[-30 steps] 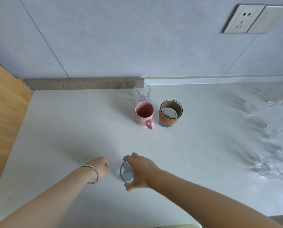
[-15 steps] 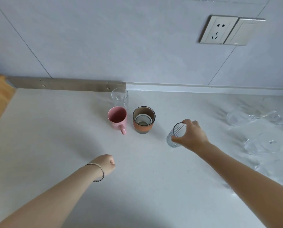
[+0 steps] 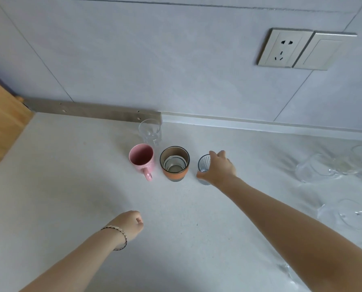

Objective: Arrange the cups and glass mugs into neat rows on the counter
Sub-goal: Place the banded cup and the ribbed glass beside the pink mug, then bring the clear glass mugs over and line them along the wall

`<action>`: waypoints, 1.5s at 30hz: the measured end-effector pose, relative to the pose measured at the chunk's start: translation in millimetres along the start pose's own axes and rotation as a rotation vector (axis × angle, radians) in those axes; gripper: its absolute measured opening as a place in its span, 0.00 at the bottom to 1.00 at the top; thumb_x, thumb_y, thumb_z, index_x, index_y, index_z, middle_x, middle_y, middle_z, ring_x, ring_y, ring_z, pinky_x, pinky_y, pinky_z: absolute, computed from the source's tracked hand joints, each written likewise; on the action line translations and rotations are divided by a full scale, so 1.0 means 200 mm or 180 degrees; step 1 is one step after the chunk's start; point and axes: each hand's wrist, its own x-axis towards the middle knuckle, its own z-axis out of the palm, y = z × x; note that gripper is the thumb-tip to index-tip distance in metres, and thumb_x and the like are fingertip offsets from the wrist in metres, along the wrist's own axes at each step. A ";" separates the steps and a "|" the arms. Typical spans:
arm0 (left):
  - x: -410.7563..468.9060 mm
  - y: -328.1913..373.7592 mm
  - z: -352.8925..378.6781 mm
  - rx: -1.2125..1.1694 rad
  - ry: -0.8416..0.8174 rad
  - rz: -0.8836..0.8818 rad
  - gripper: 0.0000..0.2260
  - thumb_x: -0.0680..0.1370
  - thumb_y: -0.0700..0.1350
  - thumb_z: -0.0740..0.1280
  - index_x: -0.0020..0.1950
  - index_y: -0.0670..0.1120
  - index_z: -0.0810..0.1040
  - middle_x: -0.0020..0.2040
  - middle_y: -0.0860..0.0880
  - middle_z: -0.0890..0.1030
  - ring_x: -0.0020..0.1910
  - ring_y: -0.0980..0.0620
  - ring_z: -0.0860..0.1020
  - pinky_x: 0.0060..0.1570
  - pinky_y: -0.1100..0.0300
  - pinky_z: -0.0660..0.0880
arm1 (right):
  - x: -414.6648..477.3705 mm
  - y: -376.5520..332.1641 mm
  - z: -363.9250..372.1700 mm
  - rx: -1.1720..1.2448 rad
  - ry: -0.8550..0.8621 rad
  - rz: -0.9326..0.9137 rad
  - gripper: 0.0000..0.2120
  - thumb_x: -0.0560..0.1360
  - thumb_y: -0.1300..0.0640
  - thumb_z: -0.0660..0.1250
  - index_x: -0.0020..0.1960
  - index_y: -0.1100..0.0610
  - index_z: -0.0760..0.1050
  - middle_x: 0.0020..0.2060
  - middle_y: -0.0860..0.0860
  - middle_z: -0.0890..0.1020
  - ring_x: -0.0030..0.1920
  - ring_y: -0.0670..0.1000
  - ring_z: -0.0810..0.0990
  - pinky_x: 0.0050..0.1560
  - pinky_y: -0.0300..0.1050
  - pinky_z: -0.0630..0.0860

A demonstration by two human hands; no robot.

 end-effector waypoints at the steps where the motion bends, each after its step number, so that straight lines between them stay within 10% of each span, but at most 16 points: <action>1: 0.01 0.00 -0.01 0.0033 -0.0015 0.0003 0.08 0.78 0.44 0.57 0.40 0.53 0.69 0.47 0.52 0.74 0.47 0.52 0.73 0.48 0.63 0.68 | 0.00 0.00 0.00 0.0047 0.0034 -0.0021 0.34 0.69 0.46 0.70 0.70 0.55 0.62 0.63 0.56 0.68 0.62 0.58 0.73 0.56 0.48 0.74; 7: 0.04 0.10 -0.05 0.0320 -0.0019 0.0302 0.13 0.78 0.44 0.57 0.33 0.55 0.65 0.46 0.52 0.74 0.46 0.51 0.73 0.48 0.62 0.70 | -0.22 0.13 0.08 0.0468 -0.0084 0.0055 0.41 0.72 0.51 0.71 0.76 0.57 0.50 0.70 0.56 0.60 0.70 0.56 0.65 0.64 0.50 0.70; 16: 0.09 0.37 0.05 0.0919 -0.0326 0.1147 0.12 0.78 0.44 0.57 0.35 0.53 0.66 0.45 0.51 0.74 0.46 0.51 0.73 0.46 0.63 0.69 | -0.78 0.60 0.01 -0.0087 -0.0242 0.0974 0.26 0.75 0.50 0.66 0.71 0.51 0.65 0.68 0.52 0.68 0.68 0.54 0.68 0.68 0.47 0.66; 23: 0.04 0.59 0.19 0.1160 -0.0324 0.1523 0.04 0.78 0.43 0.58 0.44 0.50 0.71 0.55 0.48 0.79 0.46 0.51 0.72 0.49 0.62 0.69 | -1.06 0.96 -0.02 -0.0460 -0.0460 0.1558 0.40 0.68 0.42 0.71 0.73 0.49 0.57 0.68 0.54 0.64 0.67 0.57 0.68 0.66 0.50 0.67; 30: -0.04 0.64 0.28 0.0866 -0.0206 0.1217 0.09 0.78 0.43 0.58 0.38 0.51 0.70 0.54 0.48 0.80 0.52 0.49 0.77 0.53 0.61 0.72 | -1.02 1.09 0.02 -0.0118 -0.0432 0.1359 0.38 0.67 0.46 0.71 0.71 0.51 0.58 0.63 0.55 0.69 0.58 0.57 0.78 0.51 0.45 0.71; 45: -0.05 0.31 0.05 -0.0120 0.0234 0.0001 0.14 0.76 0.41 0.58 0.31 0.51 0.67 0.41 0.50 0.77 0.43 0.48 0.74 0.43 0.62 0.68 | -0.29 0.58 -0.47 0.0244 0.0511 0.0588 0.39 0.63 0.45 0.75 0.69 0.49 0.63 0.61 0.57 0.71 0.55 0.59 0.79 0.54 0.48 0.74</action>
